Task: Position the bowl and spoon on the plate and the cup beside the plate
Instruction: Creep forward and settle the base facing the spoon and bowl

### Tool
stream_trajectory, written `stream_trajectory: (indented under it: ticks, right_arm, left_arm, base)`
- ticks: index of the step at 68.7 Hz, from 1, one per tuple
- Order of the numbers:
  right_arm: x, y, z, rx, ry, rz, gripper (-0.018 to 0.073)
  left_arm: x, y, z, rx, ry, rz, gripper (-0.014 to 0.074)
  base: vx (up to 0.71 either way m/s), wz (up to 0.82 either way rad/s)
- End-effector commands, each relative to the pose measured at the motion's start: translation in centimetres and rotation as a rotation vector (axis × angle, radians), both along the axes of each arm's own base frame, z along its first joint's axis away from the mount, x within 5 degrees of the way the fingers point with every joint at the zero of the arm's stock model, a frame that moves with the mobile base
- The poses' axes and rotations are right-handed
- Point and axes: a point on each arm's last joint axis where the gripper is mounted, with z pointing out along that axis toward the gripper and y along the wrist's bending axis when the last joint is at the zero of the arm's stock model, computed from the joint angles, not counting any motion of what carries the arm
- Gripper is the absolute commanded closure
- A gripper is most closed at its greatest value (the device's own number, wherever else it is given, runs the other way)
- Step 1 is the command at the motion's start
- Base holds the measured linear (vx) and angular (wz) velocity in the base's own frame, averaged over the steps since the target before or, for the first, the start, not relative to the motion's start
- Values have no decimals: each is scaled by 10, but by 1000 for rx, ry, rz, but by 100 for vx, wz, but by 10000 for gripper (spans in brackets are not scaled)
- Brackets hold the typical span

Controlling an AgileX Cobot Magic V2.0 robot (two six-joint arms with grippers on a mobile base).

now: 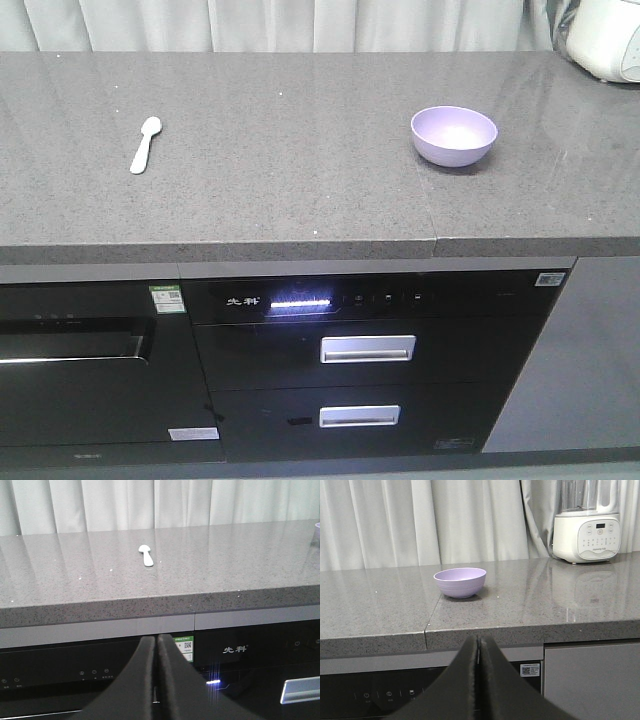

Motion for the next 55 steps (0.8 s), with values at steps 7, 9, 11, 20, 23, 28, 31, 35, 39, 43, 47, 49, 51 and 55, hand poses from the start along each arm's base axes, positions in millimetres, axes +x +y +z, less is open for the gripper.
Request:
stream_trajectory:
  ticks: [7, 9, 11, 20, 23, 28, 31, 35, 39, 43, 47, 49, 51, 55]
  right_arm:
    - [-1, 1, 1, -20, -63, 3, 564]
    - [-1, 1, 1, -20, -63, 3, 564]
    - [-1, 1, 1, -20, -63, 3, 564]
    - [-1, 1, 1, -20, -63, 3, 564]
    - [-1, 1, 1, -20, -63, 3, 564]
    - [-1, 1, 1, -20, -63, 3, 564]
    - [-1, 1, 1, -20, -63, 3, 564]
    - [-1, 1, 1, -20, -63, 3, 564]
    - [-1, 1, 1, -20, -63, 3, 564]
    - [-1, 1, 1, -20, -63, 3, 564]
    - [-1, 1, 1, -20, -63, 3, 564]
    - [-1, 1, 1, -20, -63, 3, 564]
    - [-1, 1, 1, -20, -63, 3, 564]
    - [-1, 1, 1, -20, -63, 3, 564]
  left_arm:
    - [2, -1, -5, -18, -28, -5, 602]
    - [2, -1, -5, -18, -28, -5, 602]
    - [2, -1, -5, -18, -28, -5, 602]
    - [2, -1, -5, -18, -28, -5, 602]
    - [2, -1, -5, -18, -28, -5, 602]
    - [2, -1, -5, -18, -28, -5, 602]
    - [2, -1, -5, -18, -28, -5, 602]
    - [2, -1, -5, -18, -28, -5, 602]
    - [2, -1, -5, -18, -28, -5, 602]
    - [2, -1, -5, -18, -28, -5, 602]
    - [2, -1, -5, -18, -28, -5, 602]
    - [2, -1, -5, -18, -28, -5, 602]
    - [2, -1, -5, -18, -28, -5, 602]
    - [2, -1, -5, -18, -28, -5, 602]
  base:
    - [4, 2]
    - [4, 2]
    - [4, 1]
    - [4, 0]
    - [4, -1]
    - [5, 0]
    - [5, 0]
    - [5, 0]
    - [5, 0]
    - [5, 1]
    - [5, 0]
    - [5, 0]
    - [5, 0]
    - [5, 0]
